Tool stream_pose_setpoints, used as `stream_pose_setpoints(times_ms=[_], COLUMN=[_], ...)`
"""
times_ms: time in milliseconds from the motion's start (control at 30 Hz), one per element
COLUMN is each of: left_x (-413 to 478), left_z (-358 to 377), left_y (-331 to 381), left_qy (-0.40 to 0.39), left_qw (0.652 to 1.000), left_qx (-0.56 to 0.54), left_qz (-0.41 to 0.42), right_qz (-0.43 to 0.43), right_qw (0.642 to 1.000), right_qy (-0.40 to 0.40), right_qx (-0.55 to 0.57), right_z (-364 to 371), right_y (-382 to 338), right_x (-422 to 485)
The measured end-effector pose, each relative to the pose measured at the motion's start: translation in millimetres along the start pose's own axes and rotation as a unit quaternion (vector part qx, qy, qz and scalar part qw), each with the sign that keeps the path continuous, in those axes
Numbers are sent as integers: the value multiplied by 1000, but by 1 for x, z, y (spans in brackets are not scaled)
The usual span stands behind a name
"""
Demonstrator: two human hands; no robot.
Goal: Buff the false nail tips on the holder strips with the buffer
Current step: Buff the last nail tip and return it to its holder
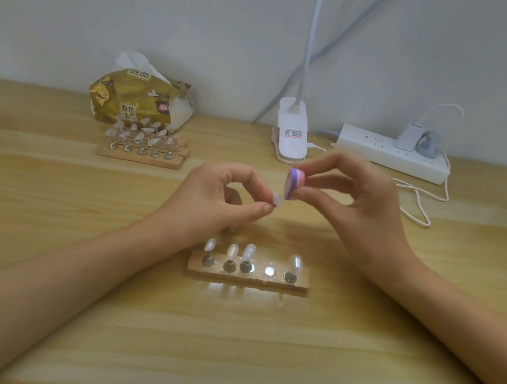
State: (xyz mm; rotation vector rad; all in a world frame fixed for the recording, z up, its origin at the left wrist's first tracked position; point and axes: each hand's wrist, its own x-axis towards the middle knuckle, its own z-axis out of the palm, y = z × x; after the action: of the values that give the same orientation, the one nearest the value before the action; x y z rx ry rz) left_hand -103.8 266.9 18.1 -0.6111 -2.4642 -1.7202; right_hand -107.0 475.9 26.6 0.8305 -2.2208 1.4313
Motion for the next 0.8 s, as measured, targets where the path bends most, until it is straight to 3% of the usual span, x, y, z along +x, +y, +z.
stream_pose_setpoints(times_ms=[67, 133, 500, 800], left_x=[0, 0, -1, -1], left_z=[0, 1, 0, 1], left_y=[0, 0, 0, 1], left_qy=[-5, -8, -1, -5], left_qw=[1000, 1000, 1000, 1000], left_qx=[7, 13, 7, 16], left_qz=[3, 4, -2, 0], right_qz=[-17, 20, -25, 10], right_qw=[1000, 999, 999, 999], right_qy=[-12, -38, -8, -38], right_qx=[-15, -17, -23, -24], right_z=[2, 2, 1, 0], right_y=[-2, 0, 0, 0], right_x=[-1, -3, -1, -3])
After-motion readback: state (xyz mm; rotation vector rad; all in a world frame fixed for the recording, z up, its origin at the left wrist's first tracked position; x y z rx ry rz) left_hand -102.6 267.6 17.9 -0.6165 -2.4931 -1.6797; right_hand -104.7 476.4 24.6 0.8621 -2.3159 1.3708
